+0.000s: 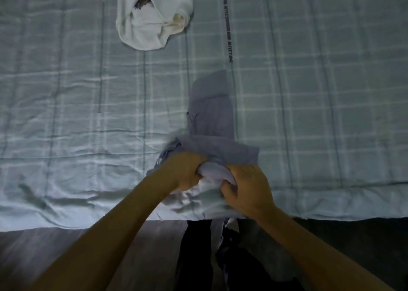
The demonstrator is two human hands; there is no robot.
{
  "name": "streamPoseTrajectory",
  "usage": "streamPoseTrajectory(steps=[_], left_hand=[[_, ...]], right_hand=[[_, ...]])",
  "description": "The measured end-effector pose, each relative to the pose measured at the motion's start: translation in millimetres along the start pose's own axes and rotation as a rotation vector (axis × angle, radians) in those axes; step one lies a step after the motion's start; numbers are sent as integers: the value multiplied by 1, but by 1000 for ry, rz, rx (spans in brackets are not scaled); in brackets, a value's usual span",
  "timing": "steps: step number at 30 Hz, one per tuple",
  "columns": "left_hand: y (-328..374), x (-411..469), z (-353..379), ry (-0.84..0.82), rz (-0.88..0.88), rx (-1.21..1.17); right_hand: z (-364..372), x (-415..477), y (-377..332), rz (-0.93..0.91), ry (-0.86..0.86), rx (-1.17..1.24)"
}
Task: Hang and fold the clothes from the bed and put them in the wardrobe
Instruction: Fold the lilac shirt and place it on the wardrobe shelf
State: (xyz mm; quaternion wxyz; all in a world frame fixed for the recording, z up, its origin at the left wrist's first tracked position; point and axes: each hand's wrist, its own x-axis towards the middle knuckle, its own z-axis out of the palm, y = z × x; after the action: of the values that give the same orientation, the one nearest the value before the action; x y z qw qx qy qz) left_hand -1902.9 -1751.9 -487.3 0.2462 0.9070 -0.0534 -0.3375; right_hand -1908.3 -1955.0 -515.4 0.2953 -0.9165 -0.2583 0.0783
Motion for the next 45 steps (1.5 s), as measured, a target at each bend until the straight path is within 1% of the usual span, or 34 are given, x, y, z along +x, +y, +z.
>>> streamPoseTrajectory(steps=[1,2,4,6,7,8,10,11,12,13,14,16,17,18,19,21,24,26,28,30,33,36,39,42,45], left_hand=[[3,-2,-10,-115,-11,20],[7,-5,-21,-162,6,-2],[11,-4,-49,-82,41,-65],[11,5,-77,24,18,-93],[10,12,-90,107,5,-97],[9,18,-103,231,-5,-90],[4,29,-118,581,-36,-73],[2,34,-120,726,-55,-73],[-2,40,-117,789,-64,-77],[-6,44,-112,774,-43,-88],[-10,50,-104,694,2,-105],[-18,62,-83,453,74,-74],[-21,66,-73,354,68,-11],[-25,71,-64,299,40,63],[-28,75,-57,287,16,126],[-29,78,-45,316,5,238],[-36,81,-22,409,68,337],[-42,89,-11,473,66,343],[-42,99,-9,510,57,332],[-43,107,-11,510,44,290],[-47,113,-13,499,42,244],[-46,116,-14,539,32,233],[-38,117,-17,541,-5,230],[-33,115,-24,558,17,241],[-24,100,-42,611,23,252]], right_hand=[[-5,2,-3,16,10,47],[-12,7,-6,38,25,90],[-29,25,-10,91,49,127],[-49,53,-14,133,95,131],[-57,70,-15,154,139,124],[-61,86,-14,166,198,105],[-67,115,-13,185,310,56],[-66,125,-11,197,340,47],[-62,131,-9,210,340,45],[-57,135,-7,210,304,41],[-50,137,-4,184,237,29],[-35,141,5,97,30,-24],[-28,144,11,53,-81,-81],[-23,146,17,22,-183,-137],[-19,148,23,8,-263,-168],[-13,147,30,-15,-328,-207],[-1,133,30,-34,-328,-263],[7,131,30,-1,-310,-286],[15,138,33,53,-339,-327],[18,147,35,62,-366,-348],[21,152,39,23,-306,-307],[25,154,40,42,-262,-279],[25,157,36,15,-189,-304],[19,159,26,33,-190,-352],[1,162,10,-33,-110,-355]])
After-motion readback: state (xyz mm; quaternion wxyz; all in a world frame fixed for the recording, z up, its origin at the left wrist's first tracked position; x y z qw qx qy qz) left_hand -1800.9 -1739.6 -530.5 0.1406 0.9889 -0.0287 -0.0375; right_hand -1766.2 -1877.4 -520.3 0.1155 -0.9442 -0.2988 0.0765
